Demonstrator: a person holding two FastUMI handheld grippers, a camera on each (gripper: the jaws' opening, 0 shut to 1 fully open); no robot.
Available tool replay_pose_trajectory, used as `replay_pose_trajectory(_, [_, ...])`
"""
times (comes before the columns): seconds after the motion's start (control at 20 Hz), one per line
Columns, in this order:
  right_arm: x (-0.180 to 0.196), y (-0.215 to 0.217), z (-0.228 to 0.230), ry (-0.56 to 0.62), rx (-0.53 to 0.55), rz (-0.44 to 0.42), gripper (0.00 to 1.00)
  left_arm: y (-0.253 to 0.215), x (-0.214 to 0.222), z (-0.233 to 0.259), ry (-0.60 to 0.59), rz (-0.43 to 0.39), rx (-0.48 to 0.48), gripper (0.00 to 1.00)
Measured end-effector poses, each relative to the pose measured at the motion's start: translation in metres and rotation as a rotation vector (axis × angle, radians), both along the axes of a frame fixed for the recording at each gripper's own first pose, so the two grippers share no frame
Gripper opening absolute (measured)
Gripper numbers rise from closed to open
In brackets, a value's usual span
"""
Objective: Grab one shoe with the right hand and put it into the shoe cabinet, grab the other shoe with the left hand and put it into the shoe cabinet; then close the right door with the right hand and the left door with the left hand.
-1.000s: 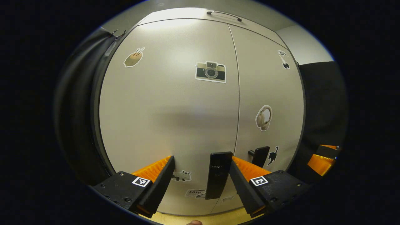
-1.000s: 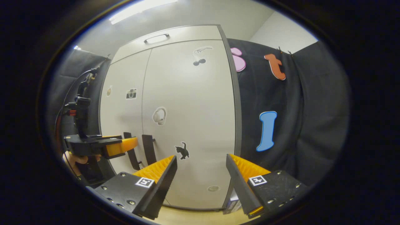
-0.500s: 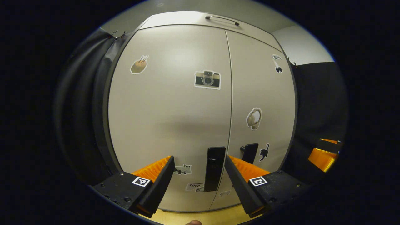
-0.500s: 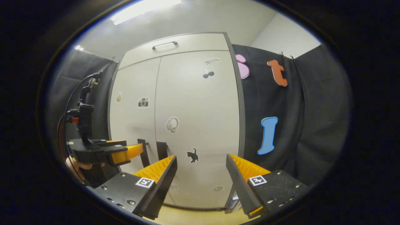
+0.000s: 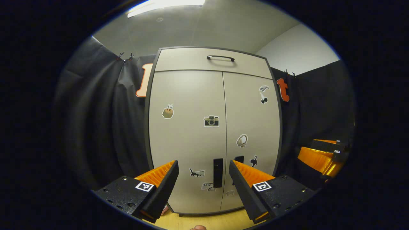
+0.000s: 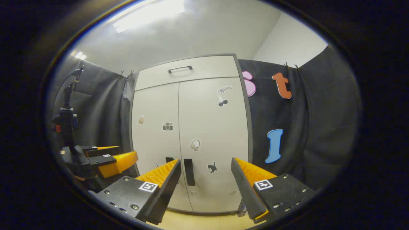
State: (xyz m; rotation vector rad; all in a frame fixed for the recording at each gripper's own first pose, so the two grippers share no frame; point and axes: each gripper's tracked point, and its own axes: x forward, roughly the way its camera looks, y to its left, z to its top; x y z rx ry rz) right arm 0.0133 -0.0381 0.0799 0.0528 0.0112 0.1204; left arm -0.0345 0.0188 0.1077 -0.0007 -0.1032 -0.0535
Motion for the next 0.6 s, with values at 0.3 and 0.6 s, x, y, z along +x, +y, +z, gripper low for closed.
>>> replay_pose_trajectory(0.3, [-0.031,0.000,0.004,-0.003,-0.005,-0.034,0.94,-0.006,-0.041,0.001,-0.004,-0.043,0.012,0.97])
replay_pose_trajectory(0.6, [-0.052,-0.010,0.008,-0.008,-0.016,-0.060,0.94,-0.019,-0.053,-0.002,0.011,-0.081,0.016,0.97])
